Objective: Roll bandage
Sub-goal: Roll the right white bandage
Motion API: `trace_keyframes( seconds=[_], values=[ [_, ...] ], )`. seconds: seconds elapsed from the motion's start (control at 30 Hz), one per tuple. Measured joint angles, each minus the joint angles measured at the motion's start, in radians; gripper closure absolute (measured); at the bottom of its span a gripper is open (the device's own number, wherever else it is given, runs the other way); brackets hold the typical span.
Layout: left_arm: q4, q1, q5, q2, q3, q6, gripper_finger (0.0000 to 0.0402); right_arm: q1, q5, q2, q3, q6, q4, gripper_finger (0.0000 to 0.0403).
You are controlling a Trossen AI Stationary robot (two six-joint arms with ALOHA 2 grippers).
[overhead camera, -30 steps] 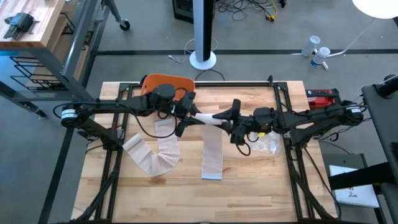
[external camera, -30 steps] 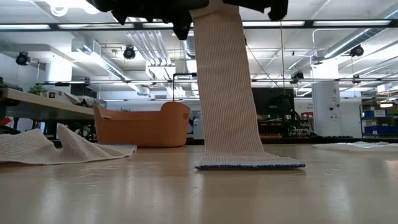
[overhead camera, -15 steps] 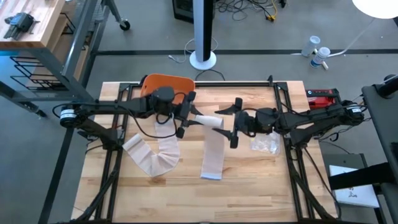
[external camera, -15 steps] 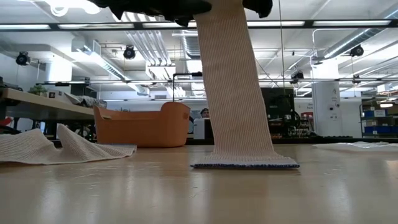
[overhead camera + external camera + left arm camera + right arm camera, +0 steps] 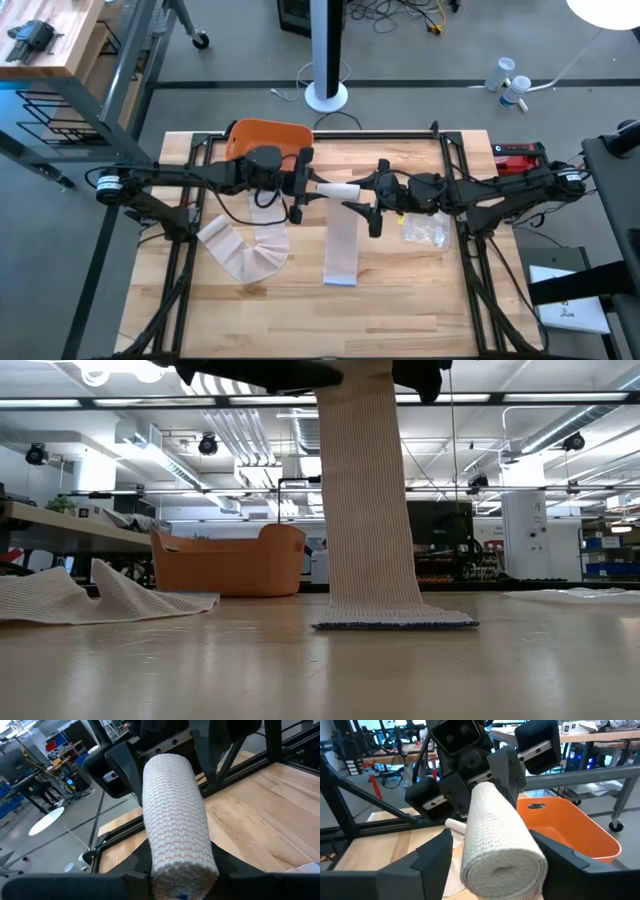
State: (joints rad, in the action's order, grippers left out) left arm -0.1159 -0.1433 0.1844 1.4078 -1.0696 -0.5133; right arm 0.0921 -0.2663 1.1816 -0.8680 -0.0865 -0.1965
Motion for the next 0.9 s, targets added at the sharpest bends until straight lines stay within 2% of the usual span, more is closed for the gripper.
trace_keyframes(
  seconds=[0.63,0.73,0.9],
  values=[
    [0.011,0.000,-0.020,0.000,-0.010,0.002,0.0310,-0.012,0.001,0.017,0.000,-0.027,-0.003,0.0269],
    [0.020,0.000,-0.021,0.000,-0.010,0.032,0.0293,-0.013,0.002,0.018,0.001,0.003,-0.001,0.0282],
    [0.034,0.000,-0.021,-0.005,-0.016,0.118,0.0238,-0.013,0.005,0.018,0.001,0.139,-0.004,0.0292]
  ],
)
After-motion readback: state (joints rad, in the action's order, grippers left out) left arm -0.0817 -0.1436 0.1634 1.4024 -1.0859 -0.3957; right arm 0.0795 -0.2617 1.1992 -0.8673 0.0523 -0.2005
